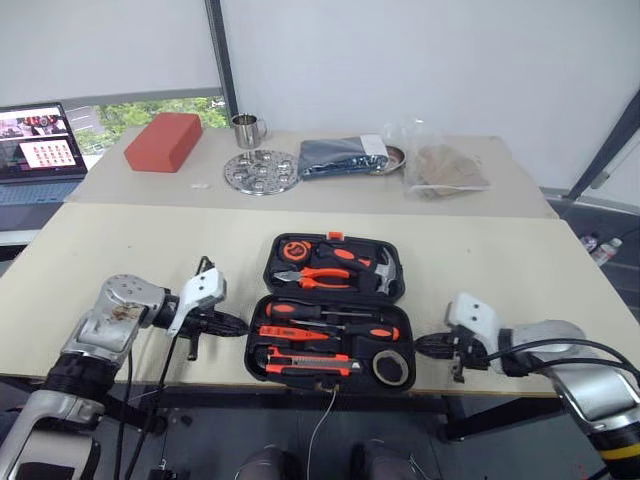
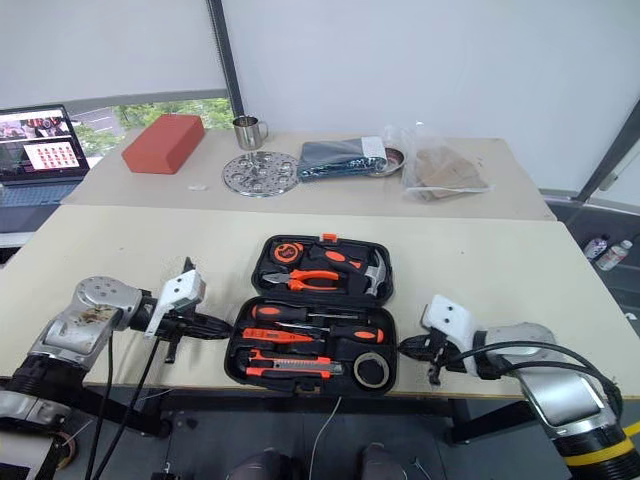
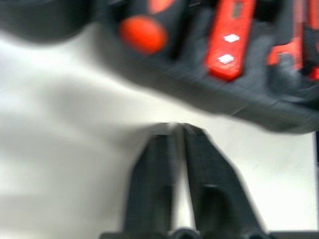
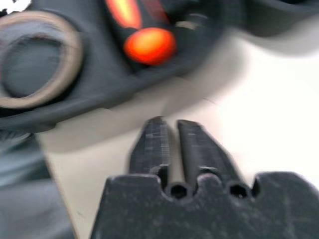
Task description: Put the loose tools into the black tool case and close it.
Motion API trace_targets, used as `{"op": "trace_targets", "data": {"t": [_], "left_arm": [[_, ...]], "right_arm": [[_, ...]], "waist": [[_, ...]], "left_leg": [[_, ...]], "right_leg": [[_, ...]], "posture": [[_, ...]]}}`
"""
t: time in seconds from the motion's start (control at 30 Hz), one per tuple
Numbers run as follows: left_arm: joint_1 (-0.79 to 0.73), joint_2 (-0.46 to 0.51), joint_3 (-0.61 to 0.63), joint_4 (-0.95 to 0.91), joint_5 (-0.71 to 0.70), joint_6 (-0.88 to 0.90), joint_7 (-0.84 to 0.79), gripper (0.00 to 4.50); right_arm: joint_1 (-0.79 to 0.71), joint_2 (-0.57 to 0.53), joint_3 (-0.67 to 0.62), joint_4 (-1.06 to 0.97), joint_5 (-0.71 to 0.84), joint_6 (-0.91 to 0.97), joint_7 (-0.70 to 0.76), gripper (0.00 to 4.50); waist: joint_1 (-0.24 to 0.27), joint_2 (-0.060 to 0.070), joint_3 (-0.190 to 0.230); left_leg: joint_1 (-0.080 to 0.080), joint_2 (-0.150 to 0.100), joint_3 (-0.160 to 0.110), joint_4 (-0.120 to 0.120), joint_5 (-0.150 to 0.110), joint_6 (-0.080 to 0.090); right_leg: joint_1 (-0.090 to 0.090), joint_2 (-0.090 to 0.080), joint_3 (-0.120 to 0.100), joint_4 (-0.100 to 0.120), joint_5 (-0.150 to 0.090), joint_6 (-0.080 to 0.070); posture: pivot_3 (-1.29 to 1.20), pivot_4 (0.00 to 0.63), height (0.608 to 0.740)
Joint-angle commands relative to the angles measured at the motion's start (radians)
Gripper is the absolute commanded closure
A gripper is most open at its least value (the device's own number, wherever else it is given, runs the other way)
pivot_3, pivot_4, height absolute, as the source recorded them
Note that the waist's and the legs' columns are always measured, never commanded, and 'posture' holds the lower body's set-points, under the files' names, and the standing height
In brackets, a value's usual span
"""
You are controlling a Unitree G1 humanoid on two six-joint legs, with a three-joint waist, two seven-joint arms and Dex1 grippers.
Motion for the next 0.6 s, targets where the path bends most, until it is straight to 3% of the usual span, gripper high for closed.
{"op": "trace_targets", "data": {"t": [0.03, 0.23, 0.27, 0.47, 0.5, 0.6], "left_arm": [[-0.155, -0.027, 0.064, 0.149, -0.046, 0.243, 0.072, 2.26], [-0.415, -0.187, 0.109, 0.387, -0.057, 0.47, 0.253, 0.32], [-0.443, -0.209, 0.116, 0.42, -0.053, 0.474, 0.276, 0.01], [-0.502, -0.29, 0.092, 0.489, -0.033, 0.455, 0.302, 0.01], [-0.503, -0.299, 0.095, 0.497, -0.032, 0.451, 0.31, 0.28], [-0.5, -0.318, 0.102, 0.502, -0.039, 0.464, 0.308, 1.09]], "right_arm": [[-0.131, 0.058, -0.15, 0.029, 0.155, 0.24, -0.09, 2.3], [-0.405, 0.206, -0.14, 0.205, 0.193, 0.476, -0.258, 0.32], [-0.437, 0.23, -0.132, 0.238, 0.18, 0.492, -0.288, 0.26], [-0.546, 0.327, -0.092, 0.394, 0.128, 0.496, -0.392, 0.26], [-0.552, 0.335, -0.093, 0.409, 0.122, 0.492, -0.404, 0.77], [-0.55, 0.345, -0.085, 0.411, 0.119, 0.491, -0.412, 1.59]], "waist": [[-0.002, -0.001, 0.0], [0.0, -0.001, 0.0], [0.0, -0.001, 0.0], [-0.008, -0.001, 0.0], [-0.008, -0.001, 0.0], [-0.008, -0.001, 0.0]], "left_leg": [[0.0, 0.001, -0.001, 0.001, 0.001, 0.0], [-0.003, 0.0, -0.001, 0.001, 0.003, 0.0], [-0.004, -0.001, -0.001, 0.001, 0.003, 0.0], [-0.011, -0.003, 0.003, -0.003, 0.003, 0.0], [-0.013, -0.004, 0.004, -0.003, 0.003, 0.0], [-0.014, -0.006, 0.004, -0.003, 0.003, 0.0]], "right_leg": [[0.0, 0.001, 0.0, 0.0, 0.001, -0.001], [-0.001, 0.003, -0.001, 0.0, 0.006, -0.005], [-0.001, 0.003, -0.001, 0.0, 0.007, -0.007], [-0.01, 0.004, -0.001, 0.003, 0.006, -0.005], [-0.014, 0.004, -0.001, 0.004, 0.006, -0.005], [-0.015, 0.003, -0.001, 0.007, 0.005, -0.003]], "posture": [[0.0, 0.15, 0.736], [0.0, 0.15, 0.736], [0.0, 0.15, 0.736], [0.0, 0.15, 0.736], [0.0, 0.15, 0.736], [0.0, 0.15, 0.736]]}}
